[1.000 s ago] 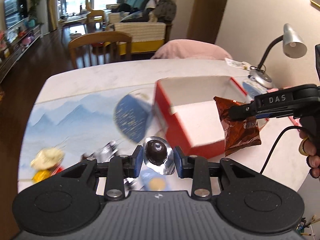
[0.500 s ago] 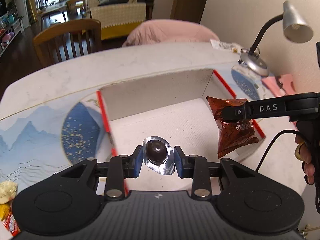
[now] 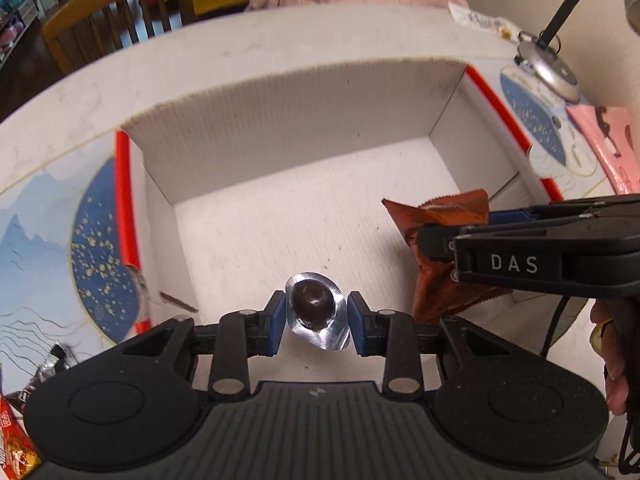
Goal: Organize snacks
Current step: 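Carry both snacks over the red box and open both tools to drop them, then grasp the black-gold packet with the right tool while the left tool returns to the pile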
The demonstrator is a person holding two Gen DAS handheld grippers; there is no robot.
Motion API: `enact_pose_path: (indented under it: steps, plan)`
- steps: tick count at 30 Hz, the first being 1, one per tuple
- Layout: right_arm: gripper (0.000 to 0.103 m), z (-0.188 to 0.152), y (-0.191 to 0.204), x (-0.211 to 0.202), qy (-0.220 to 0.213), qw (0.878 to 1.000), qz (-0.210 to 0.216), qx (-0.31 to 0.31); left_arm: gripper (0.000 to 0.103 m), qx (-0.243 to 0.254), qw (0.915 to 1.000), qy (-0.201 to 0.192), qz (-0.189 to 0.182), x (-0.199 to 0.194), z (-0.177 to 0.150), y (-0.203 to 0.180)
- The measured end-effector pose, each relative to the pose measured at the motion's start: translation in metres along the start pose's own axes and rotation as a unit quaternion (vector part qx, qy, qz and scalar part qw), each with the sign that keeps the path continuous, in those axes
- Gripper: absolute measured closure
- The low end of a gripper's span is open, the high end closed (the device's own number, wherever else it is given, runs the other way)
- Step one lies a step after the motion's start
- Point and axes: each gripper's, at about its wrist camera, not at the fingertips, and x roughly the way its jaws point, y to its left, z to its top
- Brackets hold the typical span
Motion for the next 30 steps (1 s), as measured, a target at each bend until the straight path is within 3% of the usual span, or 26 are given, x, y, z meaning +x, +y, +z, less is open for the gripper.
enact_pose_path:
  steps: [5,10,13,15,22,30]
  plan:
    - [0.057,0.007,-0.006,0.011,0.017,1.000,0.006,-0.003,0.071,-0.005,0.9998,0.019,0.002,0.008,0.002,-0.001]
    - [0.046,0.012,-0.011,0.014,0.022,1.000,0.011,0.003,0.066,-0.019,0.9995,0.024,-0.005,0.007,0.003,0.001]
    - [0.041,0.010,-0.012,0.010,0.018,1.000,0.021,0.001,0.058,-0.018,0.9997,0.012,-0.012,0.002,0.003,-0.001]
    - [0.038,0.009,-0.013,0.007,0.016,1.000,0.026,0.001,0.047,-0.020,0.9997,0.003,-0.011,-0.003,0.001,-0.003]
    - [0.027,0.005,-0.012,-0.019,-0.004,0.999,0.049,-0.004,0.047,-0.023,0.9988,-0.039,-0.018,-0.034,-0.015,0.002]
    - [0.025,-0.005,0.003,-0.057,-0.040,0.997,0.063,-0.015,0.047,-0.034,0.9954,-0.085,-0.028,-0.077,-0.040,0.014]
